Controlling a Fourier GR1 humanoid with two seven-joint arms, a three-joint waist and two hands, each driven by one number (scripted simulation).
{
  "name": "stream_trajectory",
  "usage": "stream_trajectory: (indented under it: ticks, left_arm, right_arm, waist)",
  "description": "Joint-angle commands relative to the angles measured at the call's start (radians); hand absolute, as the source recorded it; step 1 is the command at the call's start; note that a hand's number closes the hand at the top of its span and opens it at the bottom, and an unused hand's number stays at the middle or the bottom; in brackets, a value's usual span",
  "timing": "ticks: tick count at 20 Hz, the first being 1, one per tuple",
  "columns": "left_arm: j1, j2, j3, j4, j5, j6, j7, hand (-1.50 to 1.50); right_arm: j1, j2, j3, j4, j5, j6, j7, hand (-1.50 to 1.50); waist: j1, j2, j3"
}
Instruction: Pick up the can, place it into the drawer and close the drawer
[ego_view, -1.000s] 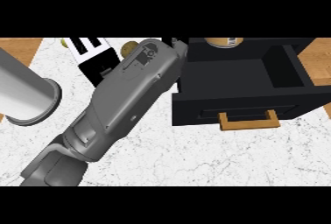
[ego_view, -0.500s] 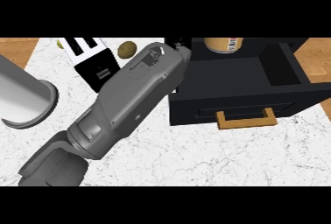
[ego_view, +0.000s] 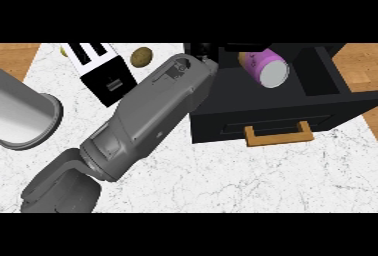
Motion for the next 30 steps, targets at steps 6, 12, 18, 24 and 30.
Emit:
stream_trajectory:
  ticks: [6, 12, 18, 24, 30]
  left_arm:
    - [-0.013, 0.0, -0.055, 0.038, 0.078, 0.052, -0.03, -1.5]
    - [0.009, 0.0, -0.074, 0.039, 0.12, 0.08, -0.097, -1.5]
    - [0.019, 0.0, -0.064, 0.004, 0.151, 0.036, -0.15, -1.5]
    - [-0.027, 0.0, -0.059, 0.007, 0.186, 0.056, -0.186, -1.5]
    - [0.007, 0.0, -0.089, -0.056, 0.211, 0.089, -0.219, -1.5]
  right_arm:
    - [0.009, 0.003, 0.006, -0.007, -0.014, 0.015, 0.013, -1.5]
    - [-0.026, 0.01, 0.013, -0.038, -0.008, -0.025, 0.028, -1.5]
    - [-0.059, -0.099, -0.076, -0.051, 0.183, 0.088, -0.151, -1.5]
    - [-0.132, -0.085, 0.02, -0.131, 0.301, 0.08, -0.175, -1.5]
    - [-0.226, -0.085, 0.171, -0.146, 0.589, 0.066, -0.188, -1.5]
  waist:
    - [-0.017, 0.003, 0.0]
    - [-0.01, 0.003, -0.001]
    - [0.004, 0.001, 0.0]
    - [0.025, 0.0, -0.001]
    - [0.053, -0.003, -0.002]
